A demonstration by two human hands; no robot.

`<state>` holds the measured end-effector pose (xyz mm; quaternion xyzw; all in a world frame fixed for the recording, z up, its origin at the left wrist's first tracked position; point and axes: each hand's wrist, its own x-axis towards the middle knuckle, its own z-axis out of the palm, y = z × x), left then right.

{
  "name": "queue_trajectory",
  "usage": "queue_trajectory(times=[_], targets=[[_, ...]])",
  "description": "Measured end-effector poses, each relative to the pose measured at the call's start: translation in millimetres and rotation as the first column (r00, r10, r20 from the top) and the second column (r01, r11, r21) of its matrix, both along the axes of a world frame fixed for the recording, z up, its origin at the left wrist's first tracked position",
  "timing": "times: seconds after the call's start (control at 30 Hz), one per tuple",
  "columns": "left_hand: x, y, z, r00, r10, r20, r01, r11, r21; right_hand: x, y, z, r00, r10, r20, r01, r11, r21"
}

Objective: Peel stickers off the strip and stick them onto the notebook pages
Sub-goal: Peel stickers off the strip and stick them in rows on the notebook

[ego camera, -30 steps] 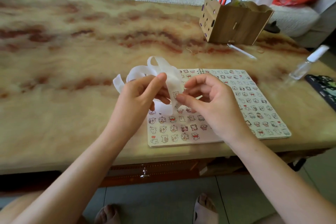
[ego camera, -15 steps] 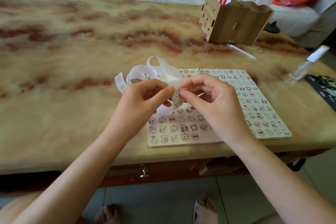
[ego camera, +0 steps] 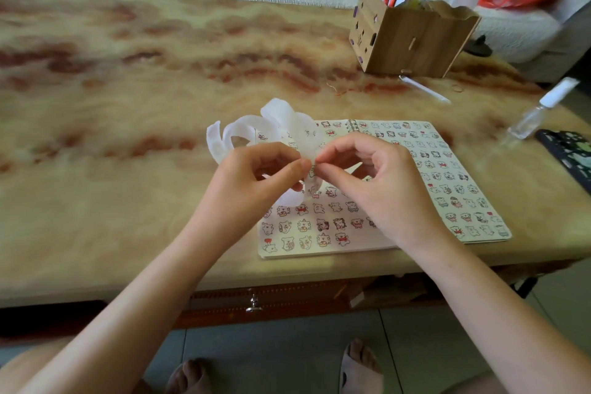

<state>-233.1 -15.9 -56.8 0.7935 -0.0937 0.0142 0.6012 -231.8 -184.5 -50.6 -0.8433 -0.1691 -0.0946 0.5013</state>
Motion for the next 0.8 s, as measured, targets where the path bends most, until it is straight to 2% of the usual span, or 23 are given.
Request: queue_trajectory(times=[0.23, 0.4, 0.53, 0.63, 0.7, 0.8], targets=[[-0.8, -1.7, -0.4, 1.0, 0.02, -0.021, -0.02, 1.0, 0.02, -1.7, -0.7, 2.3, 0.996, 0.007, -0.087, -0.011, 0.999, -0.05], [-0.4, -0.8, -4.0, 0.995, 0.043, -0.088, -0.042, 0.999, 0.014, -4.9, -0.4, 3.6, 0.998, 0.014, -0.061, -0.023, 0.989, -0.144], [1.6, 0.4, -6.3, 0.991, 0.071, -0.115, -0.07, 0.997, 0.012, -10.3, -3.1, 12.8, 0.993, 0.037, -0.115, -0.046, 0.996, -0.079], [1.8, 1.0, -8.5, 0.987, 0.074, -0.14, -0.071, 0.997, 0.025, -10.9, -13.1, 22.1, 0.977, 0.026, -0.209, -0.032, 0.999, -0.025], [1.7, 1.1, -11.0, 0.985, 0.066, -0.16, -0.06, 0.997, 0.045, -10.0, -24.7, 28.2, 0.939, 0.042, -0.342, -0.049, 0.999, -0.012], [2.2, 1.0, -13.8, 0.983, 0.064, -0.173, -0.052, 0.996, 0.074, -9.6, -38.0, 31.3, 0.853, 0.027, -0.521, -0.09, 0.991, -0.097]])
